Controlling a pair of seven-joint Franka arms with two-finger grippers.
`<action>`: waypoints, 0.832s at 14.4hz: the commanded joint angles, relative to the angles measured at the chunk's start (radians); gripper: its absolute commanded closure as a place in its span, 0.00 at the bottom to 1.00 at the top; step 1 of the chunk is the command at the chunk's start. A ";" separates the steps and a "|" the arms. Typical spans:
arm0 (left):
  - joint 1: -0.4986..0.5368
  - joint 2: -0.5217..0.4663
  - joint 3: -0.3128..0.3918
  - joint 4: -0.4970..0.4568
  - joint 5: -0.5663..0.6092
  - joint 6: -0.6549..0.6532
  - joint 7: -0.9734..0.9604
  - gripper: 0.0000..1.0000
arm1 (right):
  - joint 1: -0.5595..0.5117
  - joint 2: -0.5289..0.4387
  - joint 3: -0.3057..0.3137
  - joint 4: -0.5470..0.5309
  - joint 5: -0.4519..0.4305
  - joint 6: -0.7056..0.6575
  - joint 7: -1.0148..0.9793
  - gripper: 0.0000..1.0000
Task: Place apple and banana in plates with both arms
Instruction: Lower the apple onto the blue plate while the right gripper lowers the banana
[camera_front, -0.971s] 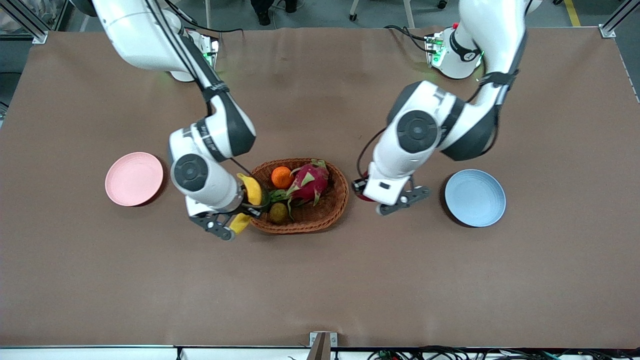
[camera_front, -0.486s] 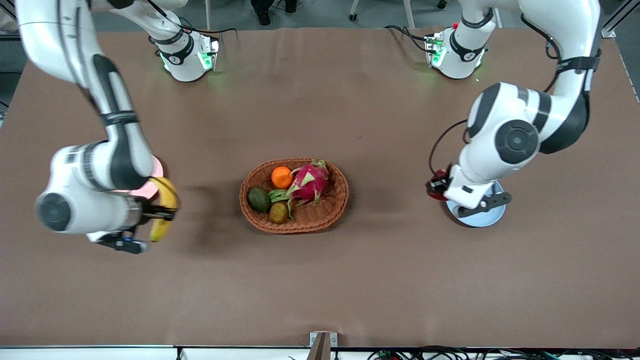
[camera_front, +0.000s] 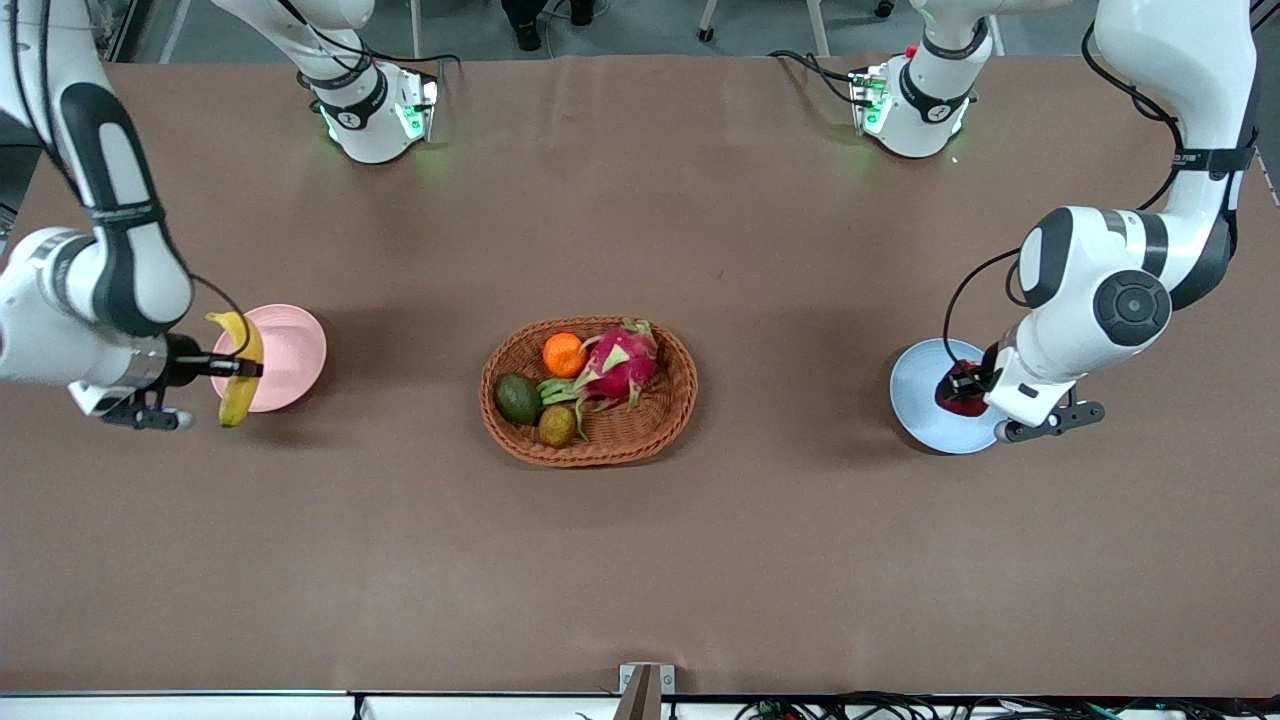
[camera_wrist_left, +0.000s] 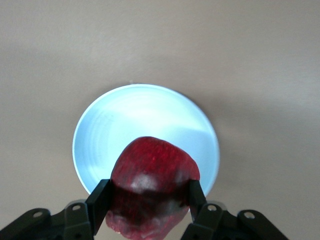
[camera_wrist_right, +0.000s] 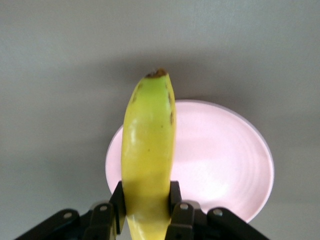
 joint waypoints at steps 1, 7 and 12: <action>0.028 0.008 -0.013 -0.062 0.024 0.073 -0.001 0.61 | -0.015 -0.104 0.017 -0.205 0.008 0.140 -0.026 0.99; 0.028 0.057 -0.012 -0.066 0.024 0.110 0.000 0.59 | -0.026 -0.076 0.015 -0.253 0.008 0.287 -0.047 0.96; 0.030 0.031 -0.013 -0.066 0.024 0.073 0.006 0.08 | -0.022 -0.011 0.017 -0.221 0.008 0.324 -0.047 0.86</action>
